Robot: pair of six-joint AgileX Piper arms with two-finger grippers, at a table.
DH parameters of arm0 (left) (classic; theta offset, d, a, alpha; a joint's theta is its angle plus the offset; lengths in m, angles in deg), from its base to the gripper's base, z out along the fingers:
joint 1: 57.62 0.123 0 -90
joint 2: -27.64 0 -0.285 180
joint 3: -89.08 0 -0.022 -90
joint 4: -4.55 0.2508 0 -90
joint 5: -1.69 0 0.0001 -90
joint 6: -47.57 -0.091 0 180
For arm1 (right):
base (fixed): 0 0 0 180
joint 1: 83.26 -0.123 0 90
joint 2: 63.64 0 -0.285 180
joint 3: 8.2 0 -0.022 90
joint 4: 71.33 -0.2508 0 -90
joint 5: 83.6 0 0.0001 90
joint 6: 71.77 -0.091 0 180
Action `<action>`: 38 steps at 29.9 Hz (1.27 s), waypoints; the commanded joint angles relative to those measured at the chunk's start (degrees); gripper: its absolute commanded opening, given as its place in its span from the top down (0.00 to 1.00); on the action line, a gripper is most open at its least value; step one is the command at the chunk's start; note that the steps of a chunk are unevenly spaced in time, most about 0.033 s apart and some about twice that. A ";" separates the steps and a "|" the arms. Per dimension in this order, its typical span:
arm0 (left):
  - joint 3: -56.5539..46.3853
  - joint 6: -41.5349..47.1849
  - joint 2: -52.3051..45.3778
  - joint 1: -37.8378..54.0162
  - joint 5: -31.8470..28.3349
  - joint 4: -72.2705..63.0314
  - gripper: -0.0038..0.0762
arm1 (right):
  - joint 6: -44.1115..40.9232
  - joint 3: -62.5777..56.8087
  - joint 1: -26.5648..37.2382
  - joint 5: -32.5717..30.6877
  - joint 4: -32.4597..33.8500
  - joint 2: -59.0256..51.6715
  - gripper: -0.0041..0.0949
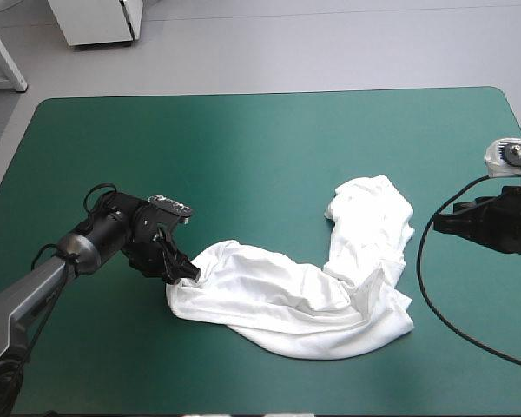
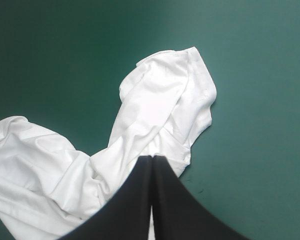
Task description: Fold the cloth
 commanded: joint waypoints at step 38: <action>1.34 -0.47 6.63 -0.13 -5.62 -5.05 0.98 | -4.78 6.32 -0.61 1.00 7.92 20.45 0.48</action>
